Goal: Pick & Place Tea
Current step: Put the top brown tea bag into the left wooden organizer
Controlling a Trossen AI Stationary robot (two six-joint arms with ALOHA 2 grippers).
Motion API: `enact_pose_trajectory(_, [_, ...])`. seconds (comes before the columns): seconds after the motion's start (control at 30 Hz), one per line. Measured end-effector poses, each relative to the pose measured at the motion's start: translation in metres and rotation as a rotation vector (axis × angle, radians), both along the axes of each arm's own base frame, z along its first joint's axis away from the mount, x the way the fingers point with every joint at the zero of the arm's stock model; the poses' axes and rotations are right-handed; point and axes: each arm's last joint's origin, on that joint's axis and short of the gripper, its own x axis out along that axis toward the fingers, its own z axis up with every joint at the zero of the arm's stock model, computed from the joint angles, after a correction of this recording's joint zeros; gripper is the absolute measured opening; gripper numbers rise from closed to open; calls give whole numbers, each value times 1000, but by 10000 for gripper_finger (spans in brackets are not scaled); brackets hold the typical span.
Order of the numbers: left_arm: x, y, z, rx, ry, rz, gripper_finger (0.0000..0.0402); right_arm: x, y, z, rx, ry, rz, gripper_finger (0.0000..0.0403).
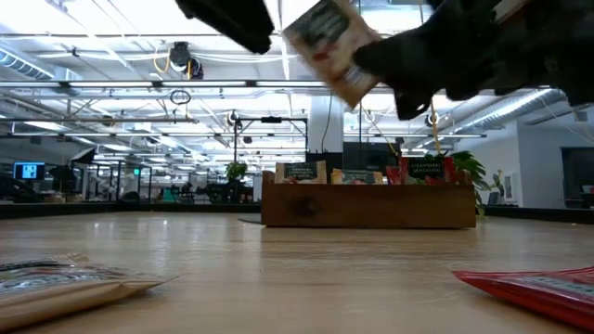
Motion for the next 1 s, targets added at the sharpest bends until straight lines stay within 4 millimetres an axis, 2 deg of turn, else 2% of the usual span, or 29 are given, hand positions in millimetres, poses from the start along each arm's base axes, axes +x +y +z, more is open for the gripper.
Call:
enact_pose_trajectory(0.17, [-6, -7, 11, 160, -176, 104, 189, -23, 3, 1, 23, -121, 9, 8])
enact_pose_trajectory(0.3, [-12, -22, 19, 284, -360, 187, 212, -33, 14, 2, -59, -157, -38, 8])
enact_pose_trajectory(0.4, [-12, -32, 26, 296, -455, 197, 219, -38, 21, 5, -135, -193, -67, 8])
enact_pose_trajectory(0.53, [-2, -37, 32, 261, -500, 129, 215, -41, 25, 12, -171, -255, -69, 8])
enact_pose_trajectory(0.73, [17, -24, 12, 184, -541, -31, 199, -42, 27, 13, -210, -280, -22, 8])
enact_pose_trajectory(1.0, [27, -12, 11, 147, -555, -88, 177, -42, 26, 12, -226, -274, -21, 9])
